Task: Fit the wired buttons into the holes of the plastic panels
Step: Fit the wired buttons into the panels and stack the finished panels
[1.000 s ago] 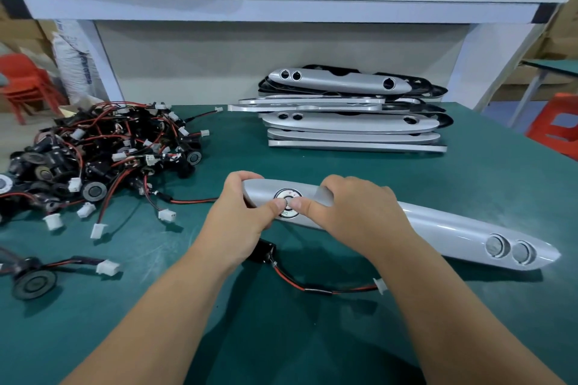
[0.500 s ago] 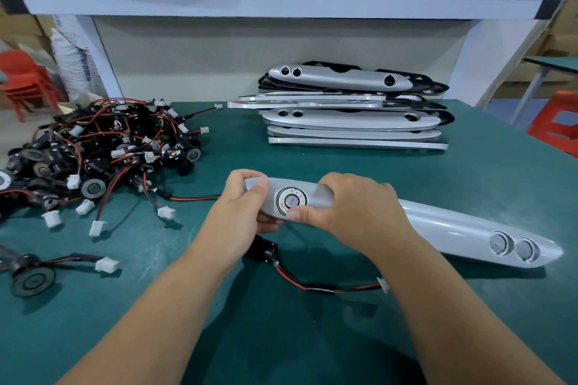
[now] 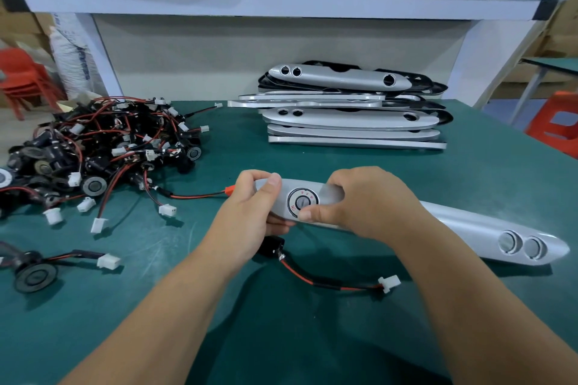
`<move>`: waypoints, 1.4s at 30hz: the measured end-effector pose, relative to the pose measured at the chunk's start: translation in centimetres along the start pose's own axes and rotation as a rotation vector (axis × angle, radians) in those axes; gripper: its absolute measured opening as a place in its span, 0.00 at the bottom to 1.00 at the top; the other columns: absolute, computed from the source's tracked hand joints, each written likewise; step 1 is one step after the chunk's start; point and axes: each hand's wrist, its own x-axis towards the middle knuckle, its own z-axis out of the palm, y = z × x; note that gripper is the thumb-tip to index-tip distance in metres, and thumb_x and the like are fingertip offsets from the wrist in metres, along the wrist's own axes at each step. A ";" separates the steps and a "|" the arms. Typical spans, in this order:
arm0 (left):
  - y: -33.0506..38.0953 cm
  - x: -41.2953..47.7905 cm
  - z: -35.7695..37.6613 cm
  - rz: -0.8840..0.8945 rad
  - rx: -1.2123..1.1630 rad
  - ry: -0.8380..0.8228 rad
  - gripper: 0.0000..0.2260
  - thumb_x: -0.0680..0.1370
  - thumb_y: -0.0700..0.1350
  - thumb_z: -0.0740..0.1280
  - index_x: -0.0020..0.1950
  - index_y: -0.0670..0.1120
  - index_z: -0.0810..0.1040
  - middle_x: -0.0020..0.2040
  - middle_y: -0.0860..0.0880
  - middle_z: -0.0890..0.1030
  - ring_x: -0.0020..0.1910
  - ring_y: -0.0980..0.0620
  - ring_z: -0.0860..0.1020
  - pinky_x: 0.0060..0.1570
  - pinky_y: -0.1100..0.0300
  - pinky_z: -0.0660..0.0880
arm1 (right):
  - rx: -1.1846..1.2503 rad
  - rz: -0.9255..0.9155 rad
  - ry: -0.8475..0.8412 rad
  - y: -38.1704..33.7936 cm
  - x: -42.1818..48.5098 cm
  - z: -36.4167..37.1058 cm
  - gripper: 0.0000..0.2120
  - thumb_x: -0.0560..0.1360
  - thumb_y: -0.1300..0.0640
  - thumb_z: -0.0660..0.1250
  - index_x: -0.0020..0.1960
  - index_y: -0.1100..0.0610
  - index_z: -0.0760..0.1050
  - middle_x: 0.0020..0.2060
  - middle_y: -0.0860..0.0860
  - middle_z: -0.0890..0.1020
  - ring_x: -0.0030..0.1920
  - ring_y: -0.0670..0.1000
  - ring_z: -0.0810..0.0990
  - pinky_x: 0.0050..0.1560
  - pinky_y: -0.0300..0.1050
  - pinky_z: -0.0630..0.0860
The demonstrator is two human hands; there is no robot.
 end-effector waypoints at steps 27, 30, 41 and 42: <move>-1.5 0.8 -0.9 0.028 0.260 0.012 0.27 0.58 0.59 0.77 0.51 0.66 0.67 0.48 0.47 0.81 0.47 0.47 0.82 0.54 0.47 0.78 | 0.019 0.374 0.249 24.5 -10.1 1.5 0.41 0.51 0.16 0.57 0.58 0.35 0.68 0.44 0.43 0.75 0.51 0.57 0.77 0.51 0.57 0.75; -1.5 0.8 -0.8 0.050 0.319 0.057 0.27 0.57 0.58 0.76 0.49 0.69 0.65 0.48 0.47 0.80 0.48 0.46 0.81 0.54 0.45 0.77 | 0.048 0.357 0.325 24.3 -10.2 1.8 0.35 0.50 0.17 0.59 0.54 0.28 0.66 0.44 0.40 0.75 0.49 0.53 0.77 0.49 0.54 0.76; -1.8 1.1 -0.9 0.091 0.279 0.122 0.24 0.60 0.54 0.77 0.48 0.67 0.67 0.47 0.45 0.81 0.45 0.42 0.82 0.54 0.42 0.77 | 0.018 0.304 0.467 22.1 -10.8 1.0 0.35 0.51 0.26 0.69 0.52 0.44 0.76 0.42 0.46 0.79 0.48 0.56 0.76 0.49 0.56 0.75; -1.9 1.2 -1.1 0.090 0.269 0.117 0.25 0.59 0.55 0.76 0.50 0.66 0.67 0.48 0.45 0.81 0.47 0.42 0.81 0.55 0.42 0.76 | 0.020 0.296 0.474 21.7 -10.8 0.9 0.36 0.51 0.25 0.70 0.52 0.44 0.76 0.41 0.45 0.77 0.48 0.55 0.75 0.49 0.56 0.75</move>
